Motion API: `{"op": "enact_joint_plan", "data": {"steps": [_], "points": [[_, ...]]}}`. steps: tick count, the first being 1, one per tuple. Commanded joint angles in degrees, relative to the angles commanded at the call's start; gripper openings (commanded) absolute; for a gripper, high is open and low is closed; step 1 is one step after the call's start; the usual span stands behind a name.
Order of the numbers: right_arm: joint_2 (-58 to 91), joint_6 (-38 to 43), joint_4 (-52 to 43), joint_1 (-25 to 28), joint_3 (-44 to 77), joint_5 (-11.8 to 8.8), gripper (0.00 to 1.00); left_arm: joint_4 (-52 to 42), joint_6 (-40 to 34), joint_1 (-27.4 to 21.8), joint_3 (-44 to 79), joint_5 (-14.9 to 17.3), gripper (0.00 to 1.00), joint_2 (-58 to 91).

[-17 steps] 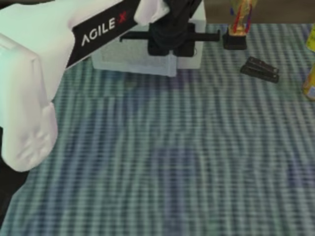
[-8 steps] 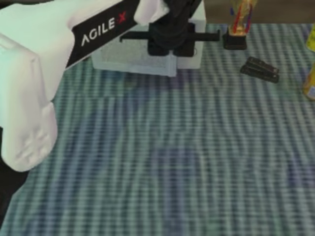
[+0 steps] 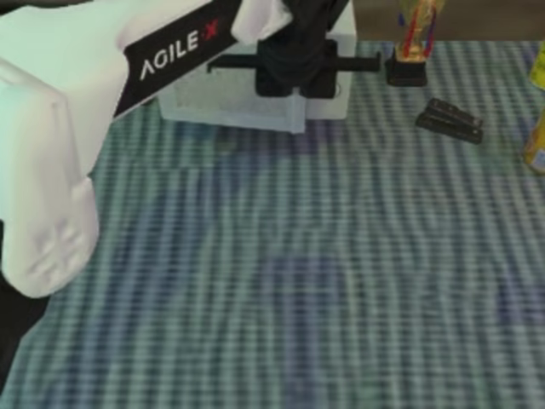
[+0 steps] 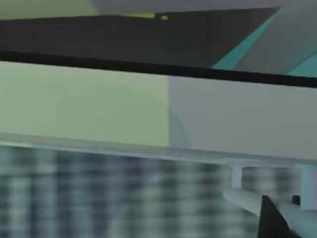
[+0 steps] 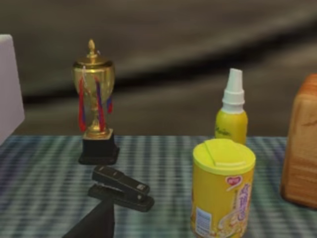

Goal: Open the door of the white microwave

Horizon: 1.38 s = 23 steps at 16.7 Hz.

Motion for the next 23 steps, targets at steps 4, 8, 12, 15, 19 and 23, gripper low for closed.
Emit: {"op": "enact_joint_plan", "data": {"steps": [4, 8, 12, 15, 19, 23], "points": [[0.0, 0.0, 0.0, 0.0, 0.0, 0.0, 1.0, 2.2, 2.2, 0.5, -4.3, 0.6, 0.0, -2.7], [0.0, 0.0, 0.0, 0.0, 0.0, 0.0, 1.0, 3.0, 3.1, 0.7, -5.8, 0.9, 0.0, -3.6], [0.0, 0.0, 0.0, 0.0, 0.0, 0.0, 1.0, 3.0, 3.1, 0.7, -5.8, 0.9, 0.0, -3.6], [0.0, 0.0, 0.0, 0.0, 0.0, 0.0, 1.0, 3.0, 3.1, 0.7, -5.8, 0.9, 0.0, -3.6], [0.0, 0.0, 0.0, 0.0, 0.0, 0.0, 1.0, 3.0, 3.1, 0.7, -5.8, 0.9, 0.0, -3.6], [0.0, 0.0, 0.0, 0.0, 0.0, 0.0, 1.0, 3.0, 3.1, 0.7, -5.8, 0.9, 0.0, -3.6]]}}
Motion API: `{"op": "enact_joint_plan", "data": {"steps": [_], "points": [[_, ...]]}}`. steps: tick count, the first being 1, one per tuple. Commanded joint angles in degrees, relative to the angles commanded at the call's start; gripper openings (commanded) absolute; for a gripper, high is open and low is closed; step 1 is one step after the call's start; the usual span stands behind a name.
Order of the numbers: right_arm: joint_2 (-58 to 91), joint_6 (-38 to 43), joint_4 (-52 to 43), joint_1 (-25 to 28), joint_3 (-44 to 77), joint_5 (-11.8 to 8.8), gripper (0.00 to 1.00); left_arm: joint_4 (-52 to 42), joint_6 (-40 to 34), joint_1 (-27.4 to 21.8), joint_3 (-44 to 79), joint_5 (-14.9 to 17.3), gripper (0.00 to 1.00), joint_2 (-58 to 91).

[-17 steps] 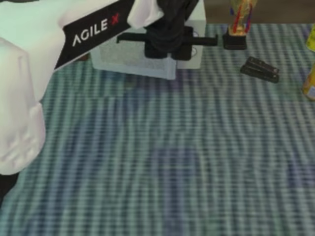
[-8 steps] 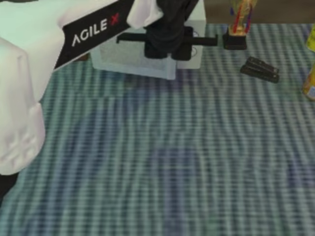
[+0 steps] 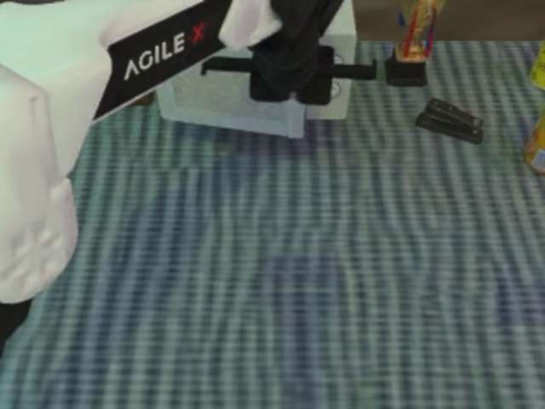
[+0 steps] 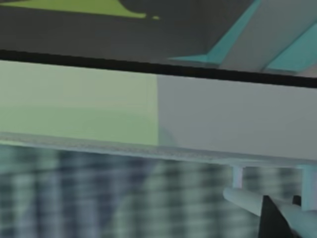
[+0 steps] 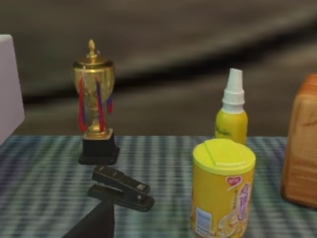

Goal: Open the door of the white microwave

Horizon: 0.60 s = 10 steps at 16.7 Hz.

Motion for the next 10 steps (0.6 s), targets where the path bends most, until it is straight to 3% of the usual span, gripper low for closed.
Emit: {"op": "enact_joint_plan", "data": {"steps": [10], "points": [[0.0, 0.0, 0.0, 0.0, 0.0, 0.0, 1.0, 0.5, 0.2, -0.4, -0.9, 0.6, 0.0, -0.3]]}}
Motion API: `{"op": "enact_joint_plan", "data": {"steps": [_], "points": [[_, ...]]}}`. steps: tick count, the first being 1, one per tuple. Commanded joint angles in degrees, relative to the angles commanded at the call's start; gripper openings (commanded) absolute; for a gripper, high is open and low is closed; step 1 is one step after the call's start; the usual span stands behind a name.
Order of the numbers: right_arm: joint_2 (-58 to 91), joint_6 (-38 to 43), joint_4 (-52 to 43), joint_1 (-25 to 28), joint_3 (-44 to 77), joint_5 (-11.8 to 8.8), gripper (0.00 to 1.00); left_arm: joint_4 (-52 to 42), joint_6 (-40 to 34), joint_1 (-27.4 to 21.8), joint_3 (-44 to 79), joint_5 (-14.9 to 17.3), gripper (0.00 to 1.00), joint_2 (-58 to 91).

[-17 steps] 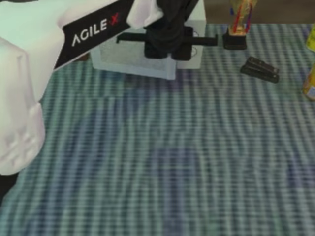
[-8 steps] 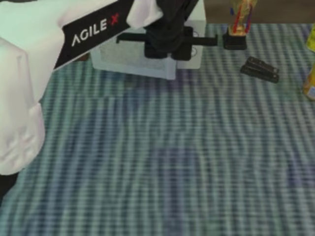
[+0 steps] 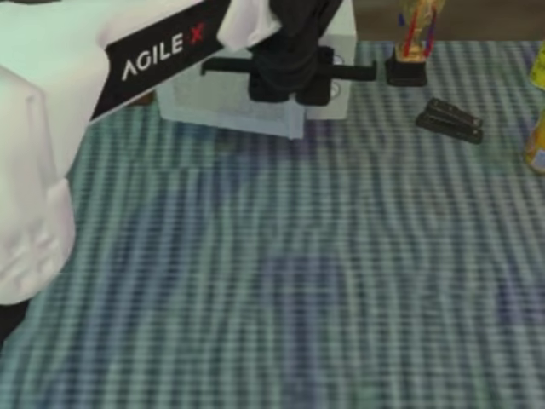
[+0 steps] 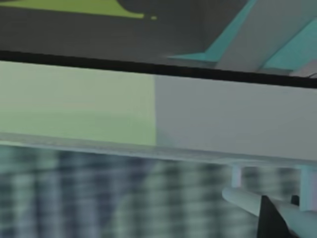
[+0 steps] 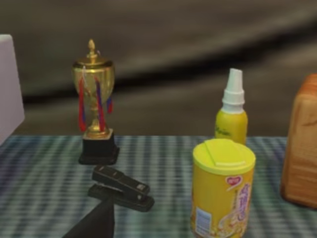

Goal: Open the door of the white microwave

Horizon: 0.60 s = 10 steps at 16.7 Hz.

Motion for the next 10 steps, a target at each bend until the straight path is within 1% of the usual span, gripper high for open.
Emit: {"op": "enact_joint_plan", "data": {"steps": [5, 10], "points": [[0.0, 0.0, 0.0, 0.0, 0.0, 0.0, 1.0, 2.4, 2.8, 0.7, -4.6, 0.9, 0.0, -3.0], [0.0, 0.0, 0.0, 0.0, 0.0, 0.0, 1.0, 2.4, 2.9, 0.7, -4.7, 0.9, 0.0, -3.0]]}}
